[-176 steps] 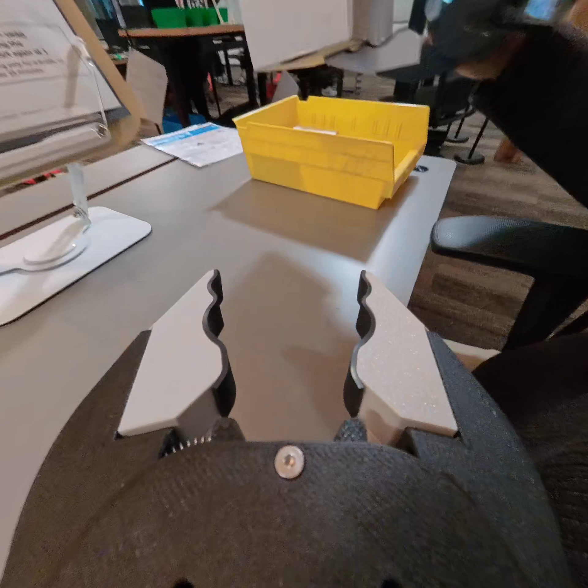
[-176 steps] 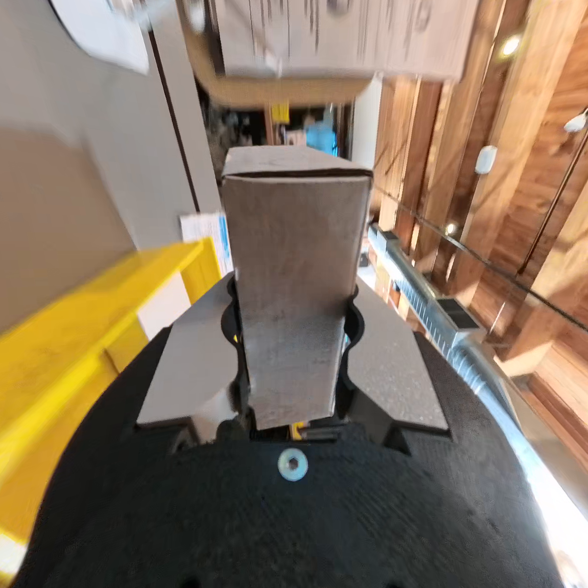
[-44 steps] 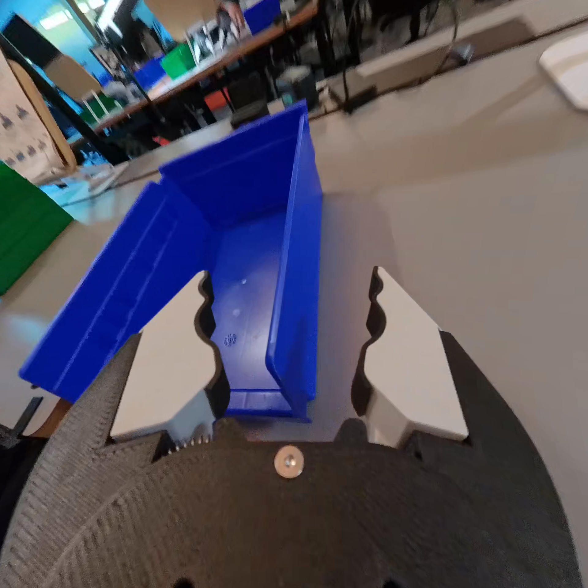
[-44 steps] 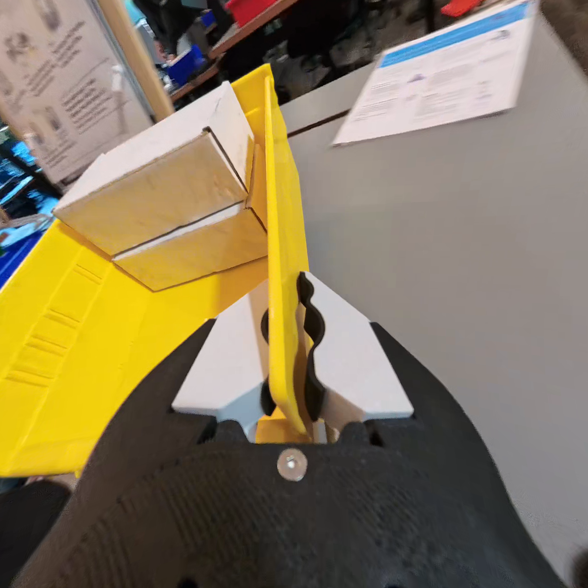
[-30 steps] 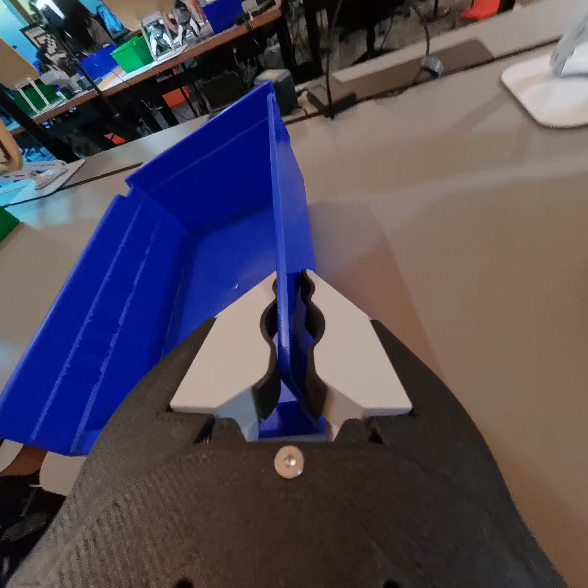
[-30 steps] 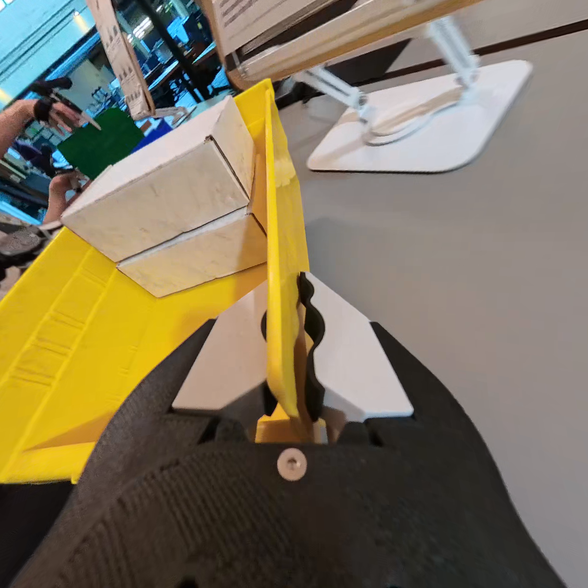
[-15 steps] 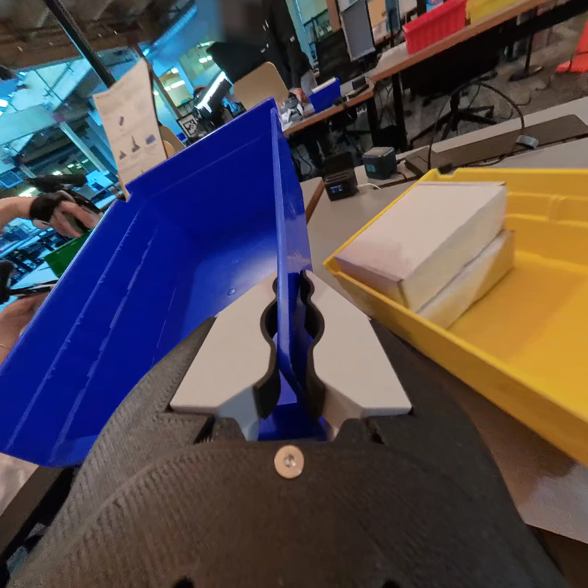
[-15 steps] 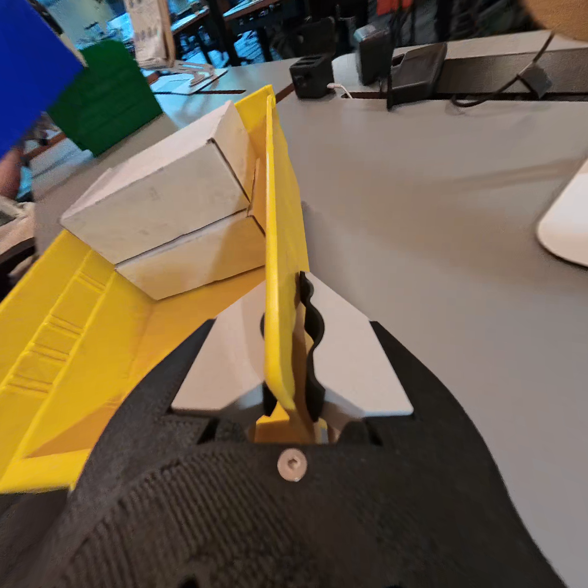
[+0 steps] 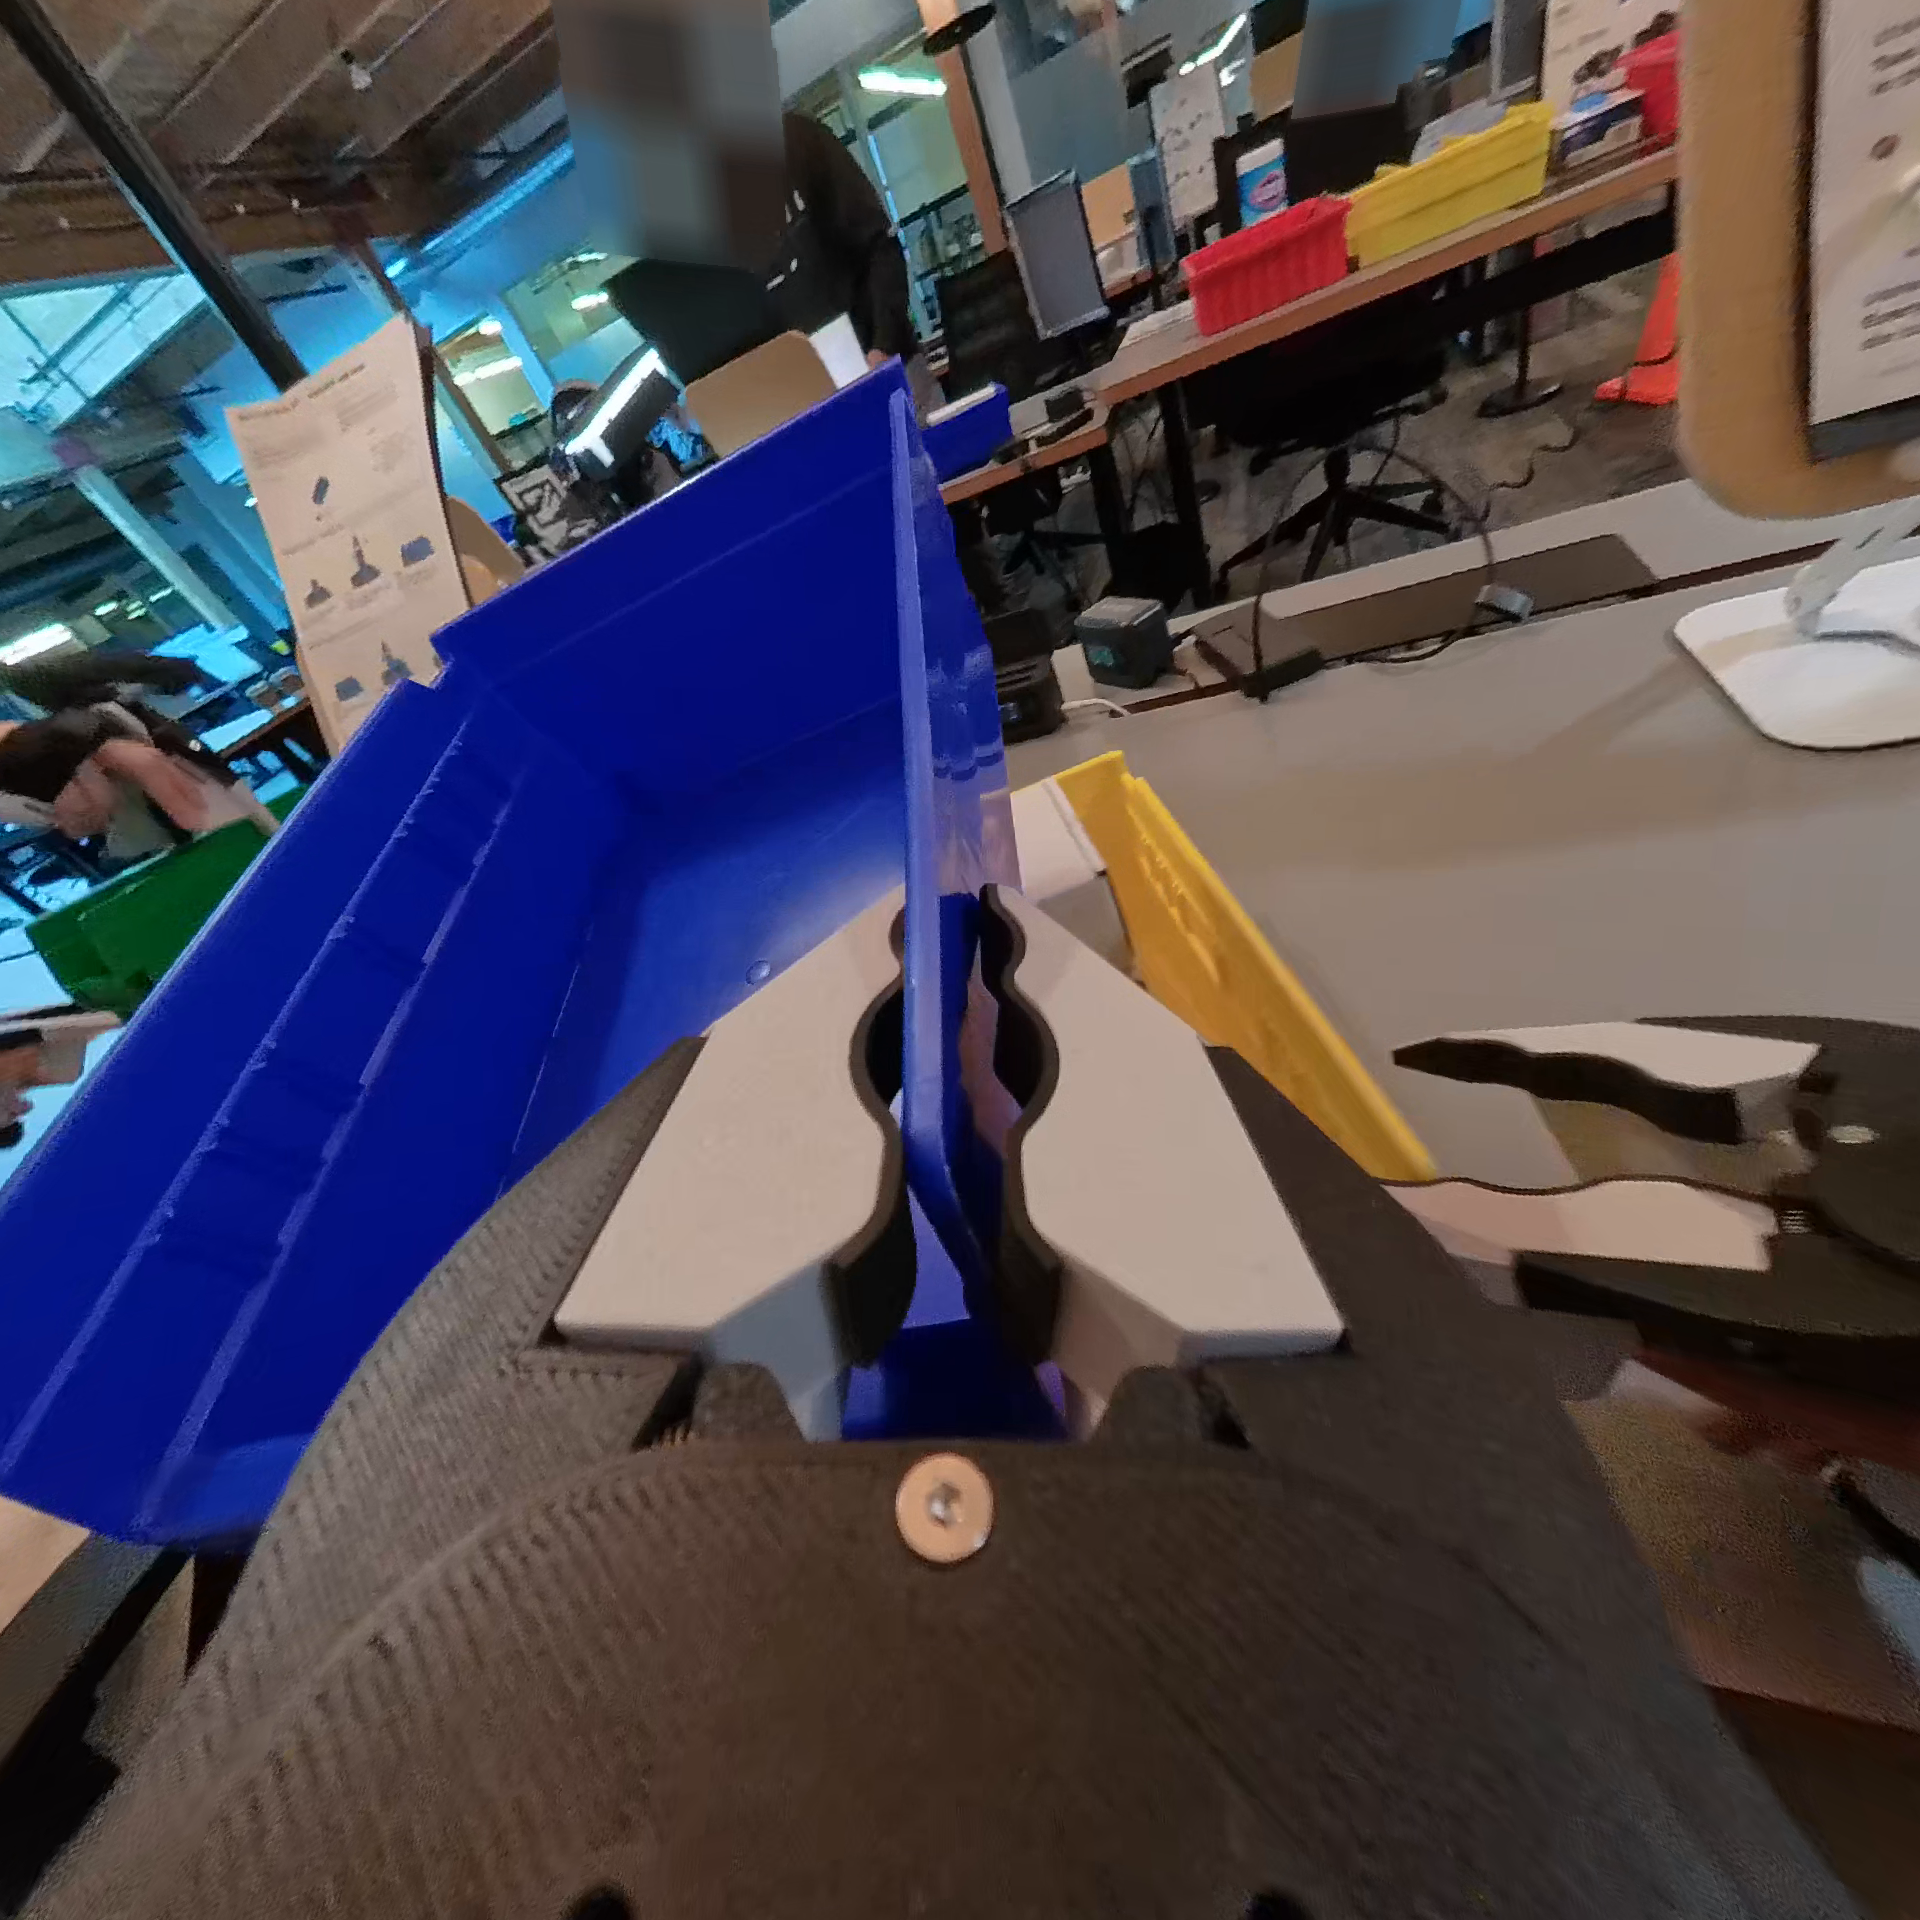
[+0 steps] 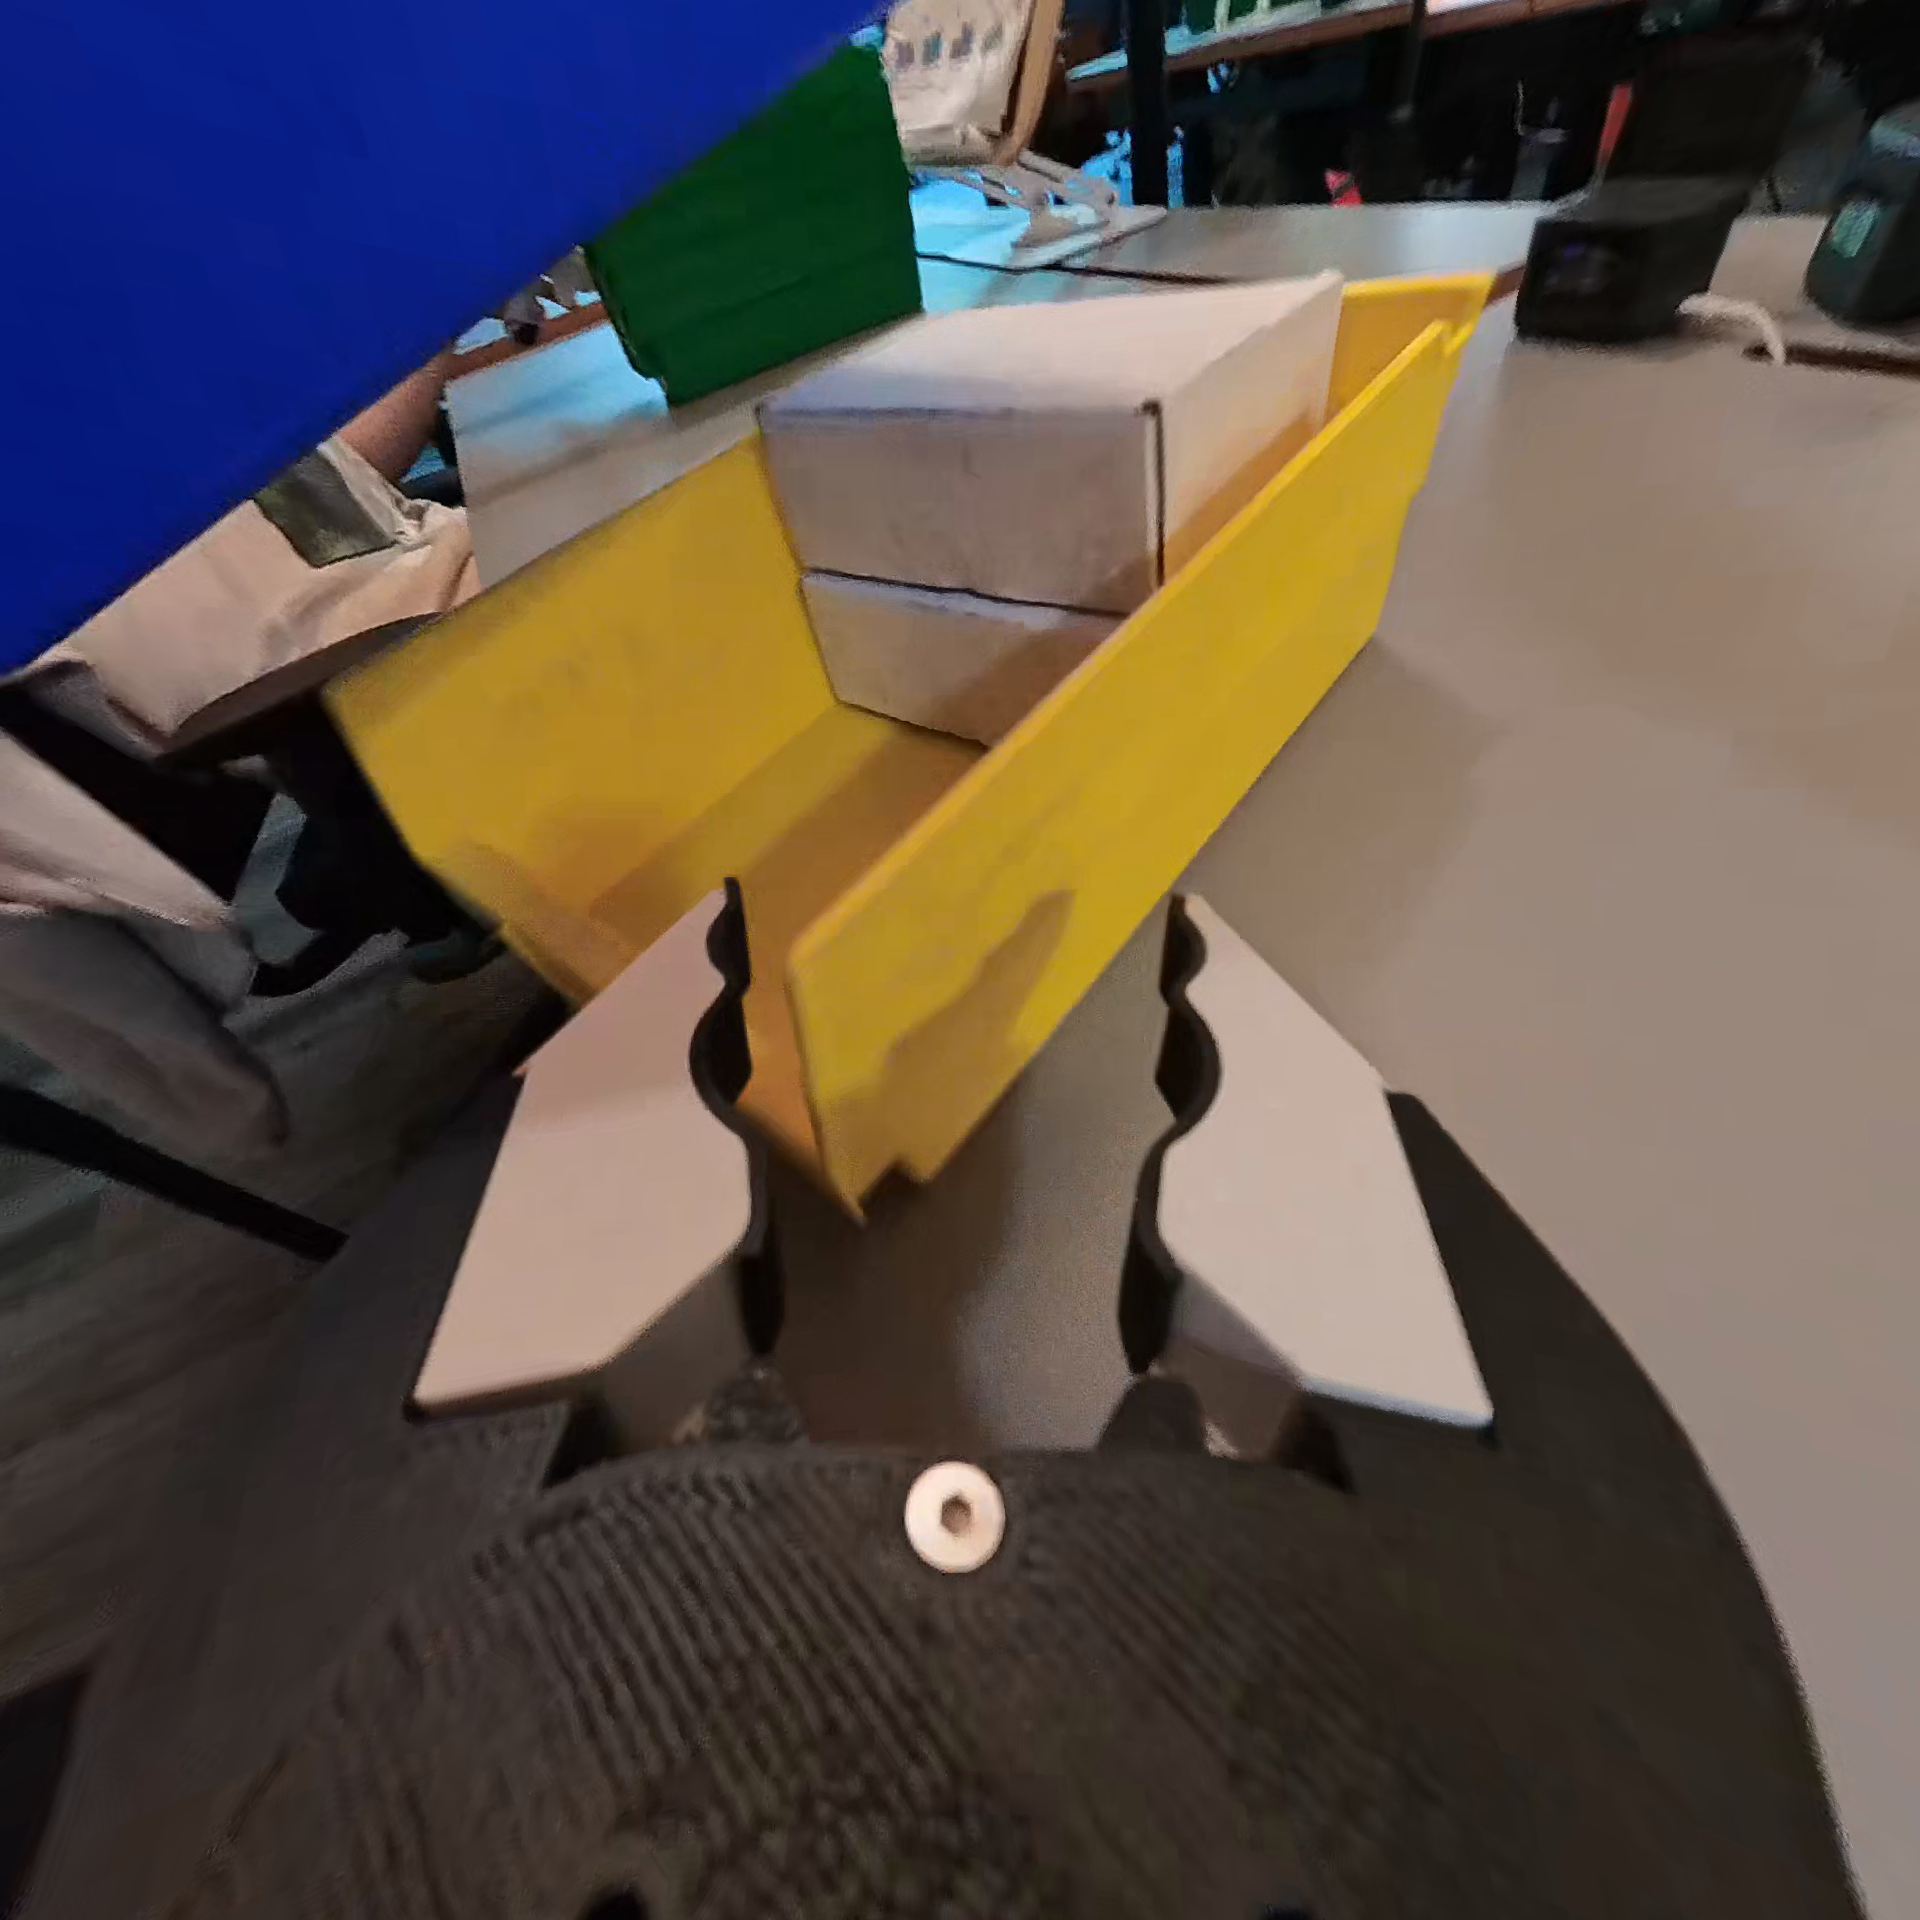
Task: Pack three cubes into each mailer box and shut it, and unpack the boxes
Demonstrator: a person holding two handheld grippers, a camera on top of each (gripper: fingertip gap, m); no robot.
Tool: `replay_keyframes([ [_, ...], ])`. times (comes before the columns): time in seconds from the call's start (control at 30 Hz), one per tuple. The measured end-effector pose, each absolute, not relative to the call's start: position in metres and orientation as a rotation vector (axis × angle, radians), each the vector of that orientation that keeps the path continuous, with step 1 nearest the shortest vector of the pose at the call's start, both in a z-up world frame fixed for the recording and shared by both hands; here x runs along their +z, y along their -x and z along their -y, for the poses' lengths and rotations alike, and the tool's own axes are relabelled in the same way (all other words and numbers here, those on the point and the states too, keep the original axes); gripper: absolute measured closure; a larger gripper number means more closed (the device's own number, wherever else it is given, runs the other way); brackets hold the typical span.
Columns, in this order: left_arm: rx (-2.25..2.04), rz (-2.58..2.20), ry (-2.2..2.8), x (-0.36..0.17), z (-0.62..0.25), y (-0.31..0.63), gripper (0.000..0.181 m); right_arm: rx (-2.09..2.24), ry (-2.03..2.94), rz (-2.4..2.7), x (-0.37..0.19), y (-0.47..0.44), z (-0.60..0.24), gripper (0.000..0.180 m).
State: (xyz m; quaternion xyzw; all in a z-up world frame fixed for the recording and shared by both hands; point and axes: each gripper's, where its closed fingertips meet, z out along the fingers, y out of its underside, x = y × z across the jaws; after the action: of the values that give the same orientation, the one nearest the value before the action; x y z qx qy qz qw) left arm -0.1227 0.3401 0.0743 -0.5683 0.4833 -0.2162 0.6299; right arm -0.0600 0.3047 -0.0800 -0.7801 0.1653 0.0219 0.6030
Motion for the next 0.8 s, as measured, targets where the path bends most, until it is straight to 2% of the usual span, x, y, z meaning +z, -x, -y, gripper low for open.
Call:
replay_keyframes([
  [0.13,-0.546,-1.159,1.225,0.094,-0.297,0.121,0.178,0.047,1.765,-0.297,-0.061,0.049,-0.231,0.092],
  [0.2,-0.6,-1.199,1.192,0.107,-0.262,0.123,0.179,0.053,1.803,-0.218,-0.063,0.046,-0.182,0.082],
  [0.27,-0.676,-1.256,1.131,0.118,-0.218,0.125,0.179,-0.034,1.896,-0.202,-0.076,0.03,-0.124,0.093],
  [0.47,-1.039,-1.463,0.909,0.125,-0.066,0.115,0.179,-0.482,1.81,-0.612,-0.061,-0.072,0.093,0.097],
  [0.57,-1.252,-1.581,0.824,0.113,0.016,0.101,0.177,-0.798,1.681,-0.87,-0.05,-0.118,0.233,0.092],
  [0.63,-1.317,-1.692,0.773,0.094,0.067,0.088,0.178,-0.91,1.6,-1.12,-0.056,-0.129,0.32,0.096],
  [0.7,-1.35,-1.793,0.745,0.072,0.111,0.069,0.178,-0.852,1.408,-1.282,-0.05,-0.129,0.373,0.093],
  [0.8,-1.36,-1.892,0.728,0.038,0.164,0.031,0.178,-0.67,1.094,-1.314,-0.026,-0.128,0.407,0.084],
])
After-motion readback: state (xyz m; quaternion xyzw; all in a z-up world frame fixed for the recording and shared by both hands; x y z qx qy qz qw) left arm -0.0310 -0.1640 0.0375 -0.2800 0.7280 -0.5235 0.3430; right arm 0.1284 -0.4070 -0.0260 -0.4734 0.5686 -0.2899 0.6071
